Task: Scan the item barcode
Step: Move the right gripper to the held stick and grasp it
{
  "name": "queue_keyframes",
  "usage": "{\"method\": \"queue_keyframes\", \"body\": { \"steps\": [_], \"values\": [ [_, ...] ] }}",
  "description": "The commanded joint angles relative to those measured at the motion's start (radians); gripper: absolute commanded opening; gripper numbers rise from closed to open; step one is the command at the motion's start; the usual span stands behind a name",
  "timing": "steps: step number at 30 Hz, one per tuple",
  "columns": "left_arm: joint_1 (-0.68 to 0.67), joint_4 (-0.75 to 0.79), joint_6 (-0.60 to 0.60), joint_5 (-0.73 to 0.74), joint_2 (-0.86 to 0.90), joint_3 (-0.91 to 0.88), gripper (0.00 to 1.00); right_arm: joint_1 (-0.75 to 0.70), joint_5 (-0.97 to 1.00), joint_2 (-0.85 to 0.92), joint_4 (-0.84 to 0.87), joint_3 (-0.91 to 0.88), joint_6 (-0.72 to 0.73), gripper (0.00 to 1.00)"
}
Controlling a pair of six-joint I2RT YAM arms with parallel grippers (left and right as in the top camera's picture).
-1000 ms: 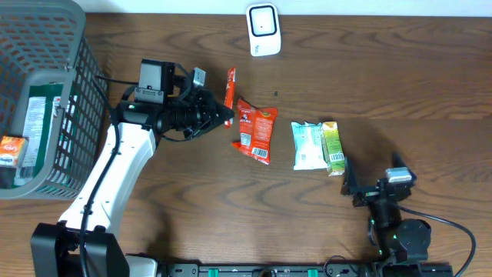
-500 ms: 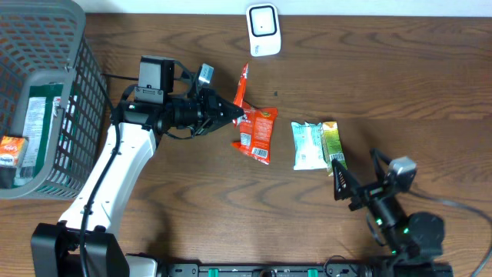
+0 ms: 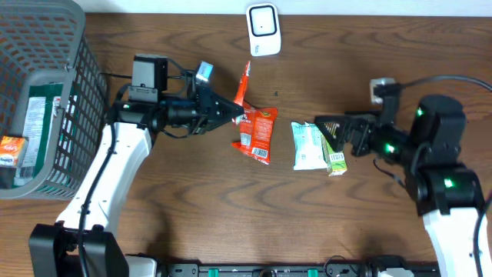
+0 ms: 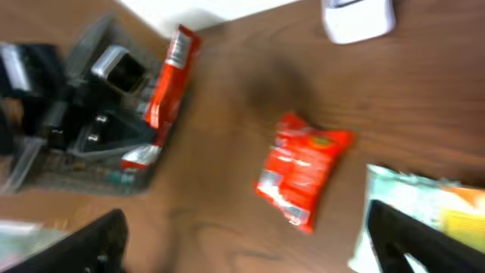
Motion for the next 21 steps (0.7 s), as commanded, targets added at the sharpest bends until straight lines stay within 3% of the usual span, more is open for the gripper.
{"method": "queue_keyframes", "body": {
  "steps": [1,10,14,21],
  "values": [
    [0.041,0.004,0.005,0.157,-0.005,0.001,0.07,-0.001,-0.304,0.087,0.090,0.022,0.001,0.77],
    [0.040,0.004,0.002,0.236,-0.005,0.001,0.08,0.143,-0.360,0.244,0.386,0.022,0.213,0.55],
    [0.041,0.004,0.002,0.281,-0.004,0.001,0.08,0.227,-0.299,0.310,0.609,0.022,0.367,0.53],
    [0.041,0.005,0.002,0.348,-0.004,0.001,0.08,0.298,-0.211,0.388,0.746,0.021,0.443,0.52]
  ]
}}
